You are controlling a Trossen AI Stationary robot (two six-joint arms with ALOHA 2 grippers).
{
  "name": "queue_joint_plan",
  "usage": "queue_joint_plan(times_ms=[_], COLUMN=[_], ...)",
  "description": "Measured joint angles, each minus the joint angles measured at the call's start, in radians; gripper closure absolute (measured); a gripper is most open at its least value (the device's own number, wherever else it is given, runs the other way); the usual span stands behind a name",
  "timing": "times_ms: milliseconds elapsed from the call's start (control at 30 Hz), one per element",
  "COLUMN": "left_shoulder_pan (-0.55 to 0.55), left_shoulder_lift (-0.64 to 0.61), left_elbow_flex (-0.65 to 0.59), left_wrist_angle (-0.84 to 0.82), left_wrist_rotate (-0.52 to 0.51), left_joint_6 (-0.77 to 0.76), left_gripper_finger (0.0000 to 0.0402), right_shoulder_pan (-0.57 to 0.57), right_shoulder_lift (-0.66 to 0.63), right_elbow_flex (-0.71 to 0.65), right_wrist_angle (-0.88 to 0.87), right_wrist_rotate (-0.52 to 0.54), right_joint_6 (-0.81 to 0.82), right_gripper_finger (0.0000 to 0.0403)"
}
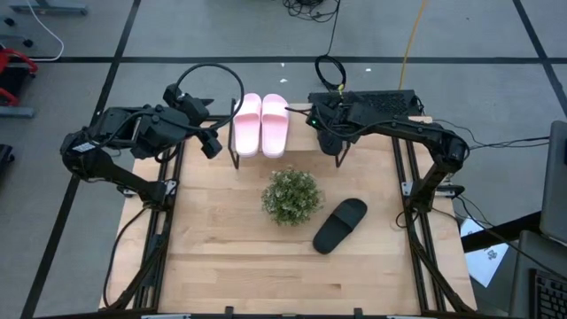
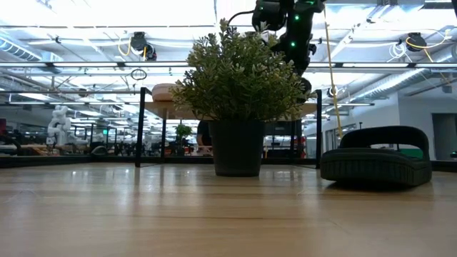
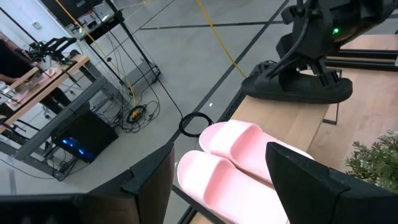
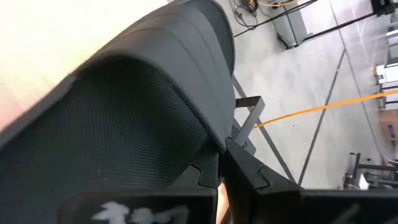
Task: Pick and place slides into the shelf
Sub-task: Put the top black slipper on the shelf
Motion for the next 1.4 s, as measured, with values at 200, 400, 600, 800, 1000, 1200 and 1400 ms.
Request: queue_joint_plan(times_ms=[200, 400, 600, 800, 1000, 1200, 1400], left_shoulder_pan=[0.000, 0.000, 0.000, 0.000, 0.000, 0.000, 0.000], left_shoulder_lift=[0.000, 0.000, 0.000, 0.000, 0.000, 0.000, 0.000], left_elbow_flex=[0.000, 0.000, 0.000, 0.000, 0.000, 0.000, 0.000], left_wrist_angle=[0.000, 0.000, 0.000, 0.000, 0.000, 0.000, 0.000], left_wrist_rotate=[0.000, 0.000, 0.000, 0.001, 0.001, 0.001, 0.001], left_joint_6=[0.005, 0.004, 0.004, 0.003, 0.003, 0.002, 0.002], left_gripper_finger=[0.0146, 0.0146, 0.0146, 0.0146, 0.0147, 0.0146, 0.0146], right_shoulder_pan=[0.005, 0.005, 0.005, 0.005, 0.005, 0.003, -0.001], right_shoulder_lift=[0.000, 0.000, 0.000, 0.000, 0.000, 0.000, 0.000], right_elbow_flex=[-0.011, -0.011, -0.011, -0.011, -0.011, -0.010, -0.009], right_wrist_angle=[-0.004, -0.002, -0.002, -0.002, -0.002, 0.000, 0.001], right_wrist_rotate=[0.045, 0.046, 0.046, 0.045, 0.042, -0.014, -0.036], right_joint_6=[-0.017, -0.056, -0.060, -0.063, -0.063, -0.056, -0.047], right_gripper_finger=[0.0403, 0.0403, 0.0403, 0.0403, 0.0402, 0.0390, 0.0387])
